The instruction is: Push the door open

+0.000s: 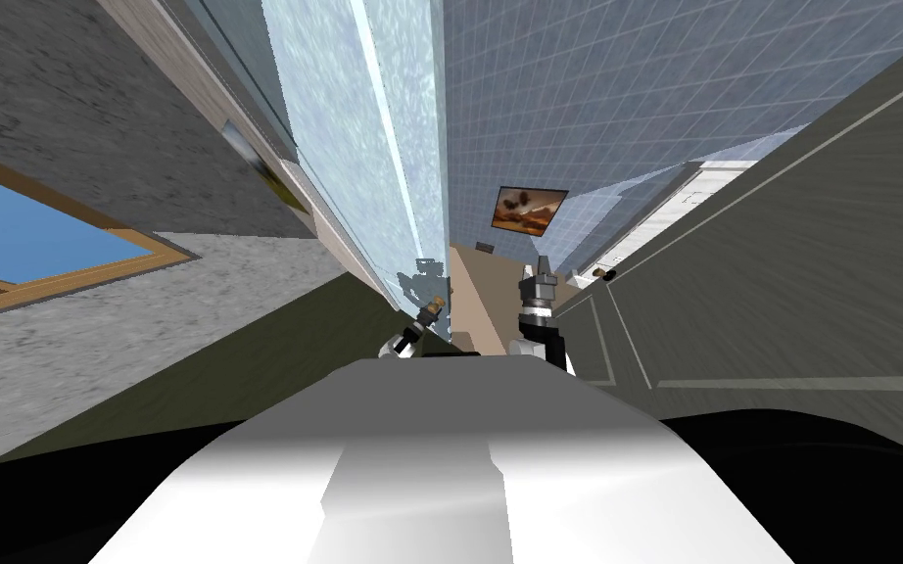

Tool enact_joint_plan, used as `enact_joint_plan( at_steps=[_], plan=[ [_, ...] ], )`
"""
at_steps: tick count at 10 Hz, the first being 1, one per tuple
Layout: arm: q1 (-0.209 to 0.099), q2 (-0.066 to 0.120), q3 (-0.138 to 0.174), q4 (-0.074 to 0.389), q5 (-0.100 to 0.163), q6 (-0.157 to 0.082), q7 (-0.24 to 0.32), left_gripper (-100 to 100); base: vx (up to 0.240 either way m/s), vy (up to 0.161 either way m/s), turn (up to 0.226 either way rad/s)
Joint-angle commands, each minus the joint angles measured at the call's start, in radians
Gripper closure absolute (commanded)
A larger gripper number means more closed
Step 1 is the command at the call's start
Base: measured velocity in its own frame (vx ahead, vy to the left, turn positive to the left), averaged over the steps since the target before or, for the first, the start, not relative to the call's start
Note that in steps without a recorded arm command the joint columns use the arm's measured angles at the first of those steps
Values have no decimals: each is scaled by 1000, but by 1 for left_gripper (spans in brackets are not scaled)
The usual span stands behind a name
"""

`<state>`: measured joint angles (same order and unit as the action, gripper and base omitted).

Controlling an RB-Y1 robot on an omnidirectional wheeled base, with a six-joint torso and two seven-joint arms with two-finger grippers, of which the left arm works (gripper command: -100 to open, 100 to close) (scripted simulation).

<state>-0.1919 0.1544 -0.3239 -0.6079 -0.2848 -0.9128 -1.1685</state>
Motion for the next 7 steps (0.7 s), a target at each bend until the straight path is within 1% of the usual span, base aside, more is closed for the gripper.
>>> enact_joint_plan(
  at_steps=[1, 2, 4, 7],
  plan=[
    [4, 2, 0, 1, 0, -3, 0, 100, 0, 0, 0],
    [1, -1, 2, -1, 8, 0, 34, 100, 17, -11, -28],
    [2, -1, 4, -1, 15, 1, 63, 100, 18, -12, -15],
    [3, -3, 10, -3, 33, 3, 136, 100, 18, -13, -18]
  ],
)
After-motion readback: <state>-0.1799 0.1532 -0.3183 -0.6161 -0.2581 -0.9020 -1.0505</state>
